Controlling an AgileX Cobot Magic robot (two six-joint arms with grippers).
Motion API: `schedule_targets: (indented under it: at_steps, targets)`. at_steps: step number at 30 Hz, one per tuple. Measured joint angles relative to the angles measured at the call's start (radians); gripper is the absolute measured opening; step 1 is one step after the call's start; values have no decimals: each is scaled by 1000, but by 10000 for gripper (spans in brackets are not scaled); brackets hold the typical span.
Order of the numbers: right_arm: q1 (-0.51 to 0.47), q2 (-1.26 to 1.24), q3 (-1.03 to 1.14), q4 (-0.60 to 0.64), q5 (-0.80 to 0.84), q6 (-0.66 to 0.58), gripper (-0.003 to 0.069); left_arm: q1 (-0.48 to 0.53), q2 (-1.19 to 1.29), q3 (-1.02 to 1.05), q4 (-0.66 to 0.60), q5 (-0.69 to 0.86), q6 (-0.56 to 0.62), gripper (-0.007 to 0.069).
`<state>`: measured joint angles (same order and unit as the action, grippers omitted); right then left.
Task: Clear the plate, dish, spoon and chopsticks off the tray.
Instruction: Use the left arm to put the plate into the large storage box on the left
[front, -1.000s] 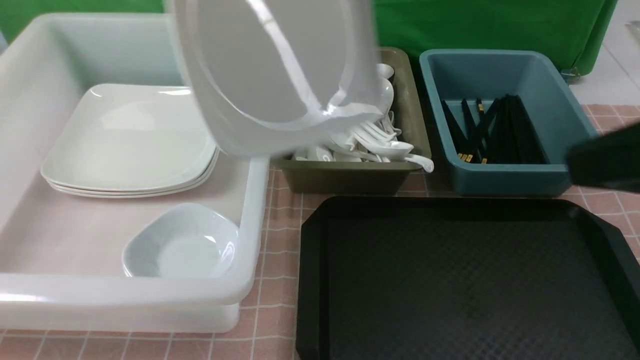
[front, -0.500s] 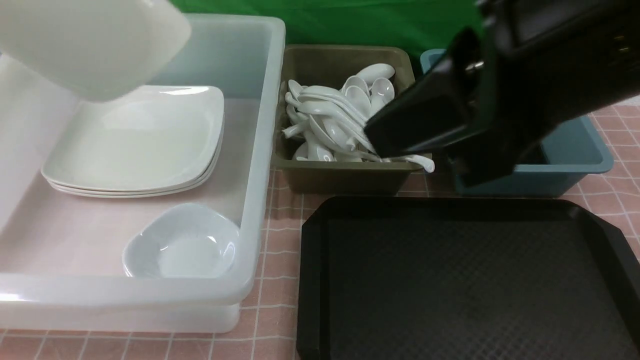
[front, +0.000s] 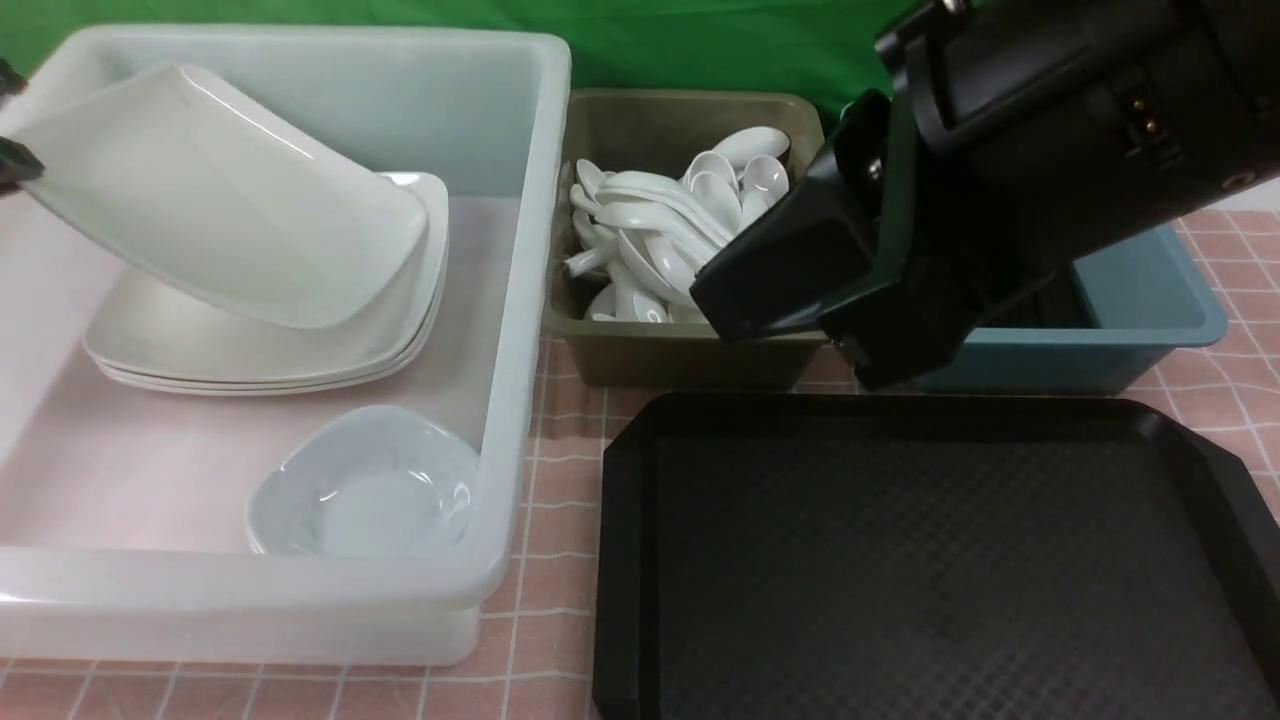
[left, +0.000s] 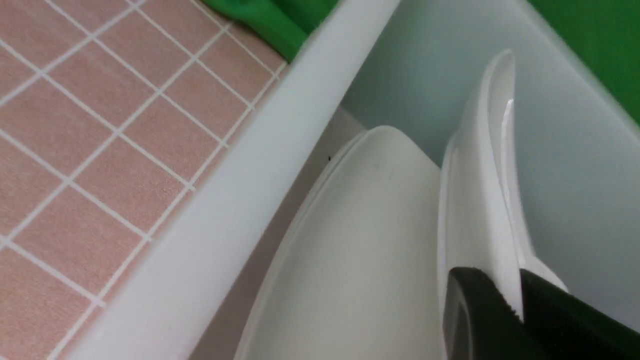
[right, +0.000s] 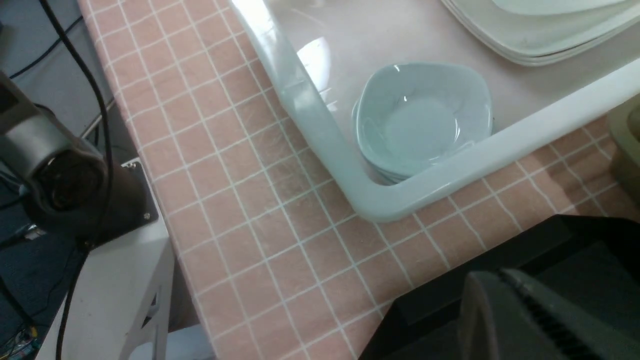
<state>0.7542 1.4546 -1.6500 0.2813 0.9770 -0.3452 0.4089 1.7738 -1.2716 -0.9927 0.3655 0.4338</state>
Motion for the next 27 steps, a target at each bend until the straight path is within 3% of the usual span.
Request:
schedule_targets:
  at_steps: [4,8,10,18,23,26,27]
  targets:
    - [0,0,0,0,1,0,30,-15,24,0,69,-18,-64,39]
    - [0,0,0,0,11,5,30,-22,27,0,198,-15,-149,111]
    - [0,0,0,0,17,16,30,-23,27,0,301,9,-202,201]
    - [0,0,0,0,22,26,30,-25,28,0,459,116,-224,477]
    - [0,-11,0,-19,47,56,30,-25,6,-32,516,155,-226,526]
    - [0,-29,-6,-71,52,104,30,-25,-21,-78,521,209,-226,513]
    - [0,-51,-19,-134,53,163,30,-33,-48,-125,519,273,-224,468]
